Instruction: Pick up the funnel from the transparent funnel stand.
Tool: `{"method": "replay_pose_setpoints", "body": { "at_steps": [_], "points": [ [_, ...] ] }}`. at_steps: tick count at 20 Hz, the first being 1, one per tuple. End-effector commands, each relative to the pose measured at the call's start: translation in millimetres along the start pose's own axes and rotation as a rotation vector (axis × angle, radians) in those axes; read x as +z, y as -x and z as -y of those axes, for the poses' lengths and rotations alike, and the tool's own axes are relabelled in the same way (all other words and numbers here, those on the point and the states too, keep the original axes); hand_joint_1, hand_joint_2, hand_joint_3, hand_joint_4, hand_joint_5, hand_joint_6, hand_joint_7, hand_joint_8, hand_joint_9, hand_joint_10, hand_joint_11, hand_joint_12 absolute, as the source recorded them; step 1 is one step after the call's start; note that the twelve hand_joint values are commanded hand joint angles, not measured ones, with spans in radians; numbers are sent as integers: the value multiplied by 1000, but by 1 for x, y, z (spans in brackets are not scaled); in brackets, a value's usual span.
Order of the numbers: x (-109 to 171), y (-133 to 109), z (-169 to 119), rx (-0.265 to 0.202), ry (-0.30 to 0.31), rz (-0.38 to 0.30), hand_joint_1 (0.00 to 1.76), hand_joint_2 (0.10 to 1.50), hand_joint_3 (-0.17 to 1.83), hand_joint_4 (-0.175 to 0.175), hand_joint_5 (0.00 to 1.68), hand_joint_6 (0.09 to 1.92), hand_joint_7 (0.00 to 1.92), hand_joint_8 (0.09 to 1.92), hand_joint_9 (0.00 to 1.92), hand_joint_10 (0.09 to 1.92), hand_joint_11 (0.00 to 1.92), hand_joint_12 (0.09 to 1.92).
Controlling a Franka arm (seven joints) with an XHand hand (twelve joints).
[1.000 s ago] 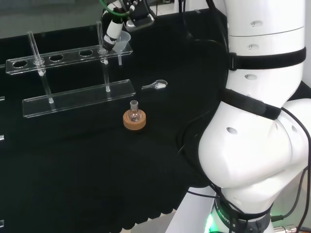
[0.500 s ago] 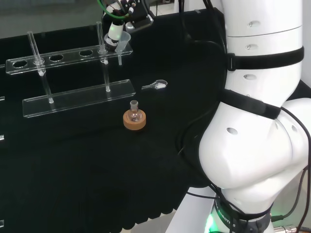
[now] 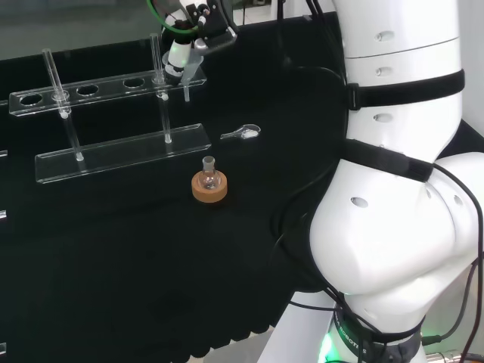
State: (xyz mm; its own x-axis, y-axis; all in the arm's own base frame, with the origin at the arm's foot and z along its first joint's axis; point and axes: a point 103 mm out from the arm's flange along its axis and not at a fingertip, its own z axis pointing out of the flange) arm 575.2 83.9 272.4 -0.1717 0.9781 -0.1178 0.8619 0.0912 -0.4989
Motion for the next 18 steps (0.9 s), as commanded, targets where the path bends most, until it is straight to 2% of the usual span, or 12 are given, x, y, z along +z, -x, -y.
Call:
{"method": "replay_pose_setpoints", "body": {
  "at_steps": [1,6,10,12,15,18],
  "points": [
    [2,4,-1,13,-6,13,810,598,454,31,271,87,9,618,252,838,335,1503],
    [4,7,0,37,18,50,817,585,494,25,329,87,130,686,372,768,366,1486],
    [5,7,1,46,39,84,832,584,529,12,430,87,357,681,616,629,427,1447],
    [4,5,3,66,81,115,840,590,538,8,474,87,454,677,734,575,450,1430],
    [-3,4,11,100,186,151,857,614,547,2,529,87,562,683,857,538,488,1396],
    [-18,1,24,111,269,186,880,643,561,-3,592,87,671,680,968,507,544,1351]
  ]
}}
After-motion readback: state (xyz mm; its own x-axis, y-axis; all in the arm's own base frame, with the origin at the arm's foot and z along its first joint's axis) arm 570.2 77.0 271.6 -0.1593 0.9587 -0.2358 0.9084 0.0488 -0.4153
